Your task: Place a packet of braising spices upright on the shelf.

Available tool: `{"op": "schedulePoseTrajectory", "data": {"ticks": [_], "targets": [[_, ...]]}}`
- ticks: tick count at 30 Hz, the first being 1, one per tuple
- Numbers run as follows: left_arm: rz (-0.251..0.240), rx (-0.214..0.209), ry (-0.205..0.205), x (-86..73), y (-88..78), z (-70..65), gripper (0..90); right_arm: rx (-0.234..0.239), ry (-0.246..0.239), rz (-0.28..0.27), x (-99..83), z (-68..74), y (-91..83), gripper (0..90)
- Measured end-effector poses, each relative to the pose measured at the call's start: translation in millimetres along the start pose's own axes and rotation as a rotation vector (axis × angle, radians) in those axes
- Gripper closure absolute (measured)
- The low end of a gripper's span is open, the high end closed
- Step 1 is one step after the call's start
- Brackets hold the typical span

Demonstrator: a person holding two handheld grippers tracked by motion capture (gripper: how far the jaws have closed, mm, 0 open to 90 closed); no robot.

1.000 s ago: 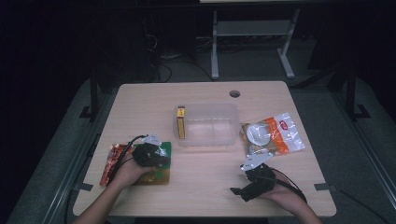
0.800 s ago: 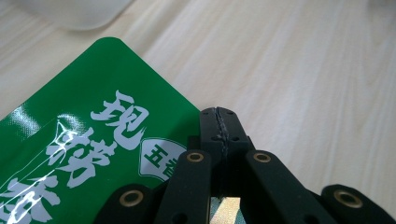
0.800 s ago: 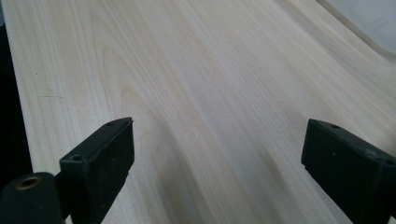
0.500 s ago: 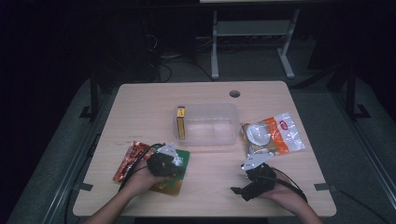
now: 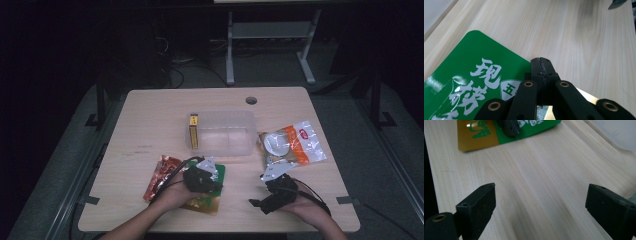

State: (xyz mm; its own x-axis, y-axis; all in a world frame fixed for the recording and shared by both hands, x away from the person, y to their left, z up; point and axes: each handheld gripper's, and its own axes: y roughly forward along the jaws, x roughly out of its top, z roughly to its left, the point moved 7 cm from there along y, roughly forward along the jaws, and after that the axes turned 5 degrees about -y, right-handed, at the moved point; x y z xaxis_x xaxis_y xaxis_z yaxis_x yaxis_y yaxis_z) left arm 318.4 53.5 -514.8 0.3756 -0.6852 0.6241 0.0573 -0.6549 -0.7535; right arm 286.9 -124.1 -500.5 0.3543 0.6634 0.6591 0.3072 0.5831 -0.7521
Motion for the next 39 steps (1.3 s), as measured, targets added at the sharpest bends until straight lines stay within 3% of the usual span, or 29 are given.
{"op": "schedulePoseTrajectory", "data": {"ticks": [7,11,15,17,18,20,22,23,24,26,28,30,34,39], "targets": [[-0.023,-0.013,0.023,22.0,21.2,-4.8,90.0,-0.003,0.002,-0.001,-1.5,-2.0,-2.1,9.1],[-0.027,-0.020,0.025,22.8,21.4,-5.0,90.0,-0.002,0.000,0.002,-2.4,-1.7,-2.3,9.1],[-0.050,-0.010,0.030,19.1,4.0,-2.6,90.0,-0.004,-0.006,0.003,-3.4,-2.5,-2.7,9.1],[-0.058,0.020,0.028,11.6,-14.2,4.0,90.0,-0.004,-0.005,0.000,-3.1,-2.2,-3.4,9.1],[-0.058,0.020,0.028,11.6,-14.2,4.0,90.0,-0.004,-0.005,0.000,-3.1,-2.2,-3.4,9.1],[-0.066,0.061,0.004,-1.6,-37.0,15.1,90.0,-0.006,-0.004,0.001,-2.9,-2.6,-2.8,9.1],[-0.074,0.076,-0.009,-7.2,-44.9,19.6,90.0,-0.006,-0.004,0.002,-2.8,-2.6,-2.4,9.1],[-0.077,0.106,-0.036,-20.0,-61.0,30.4,90.0,-0.003,-0.001,0.005,-2.6,-1.7,-1.8,9.1],[-0.077,0.106,-0.036,-20.0,-61.0,30.4,90.0,-0.003,-0.001,0.005,-2.6,-1.7,-1.8,9.1],[-0.082,0.154,-0.055,-32.8,-76.5,43.3,90.0,-0.003,-0.002,0.010,-2.7,-1.7,-0.8,9.2],[-0.089,0.192,-0.090,-43.8,-91.1,57.6,90.0,-0.004,-0.004,0.011,-2.7,-1.8,-0.6,9.1],[-0.105,0.264,-0.141,-54.9,-108.4,83.4,90.0,-0.005,0.001,0.010,-2.8,-1.9,-0.6,9.2],[-0.133,0.321,-0.210,-60.2,-116.8,116.9,90.0,-0.008,-0.001,0.010,-3.4,-3.3,0.2,9.2],[-0.093,0.339,-0.239,-66.2,-106.7,140.5,90.0,-0.009,0.005,0.010,-3.9,-5.1,0.1,9.2]]}}
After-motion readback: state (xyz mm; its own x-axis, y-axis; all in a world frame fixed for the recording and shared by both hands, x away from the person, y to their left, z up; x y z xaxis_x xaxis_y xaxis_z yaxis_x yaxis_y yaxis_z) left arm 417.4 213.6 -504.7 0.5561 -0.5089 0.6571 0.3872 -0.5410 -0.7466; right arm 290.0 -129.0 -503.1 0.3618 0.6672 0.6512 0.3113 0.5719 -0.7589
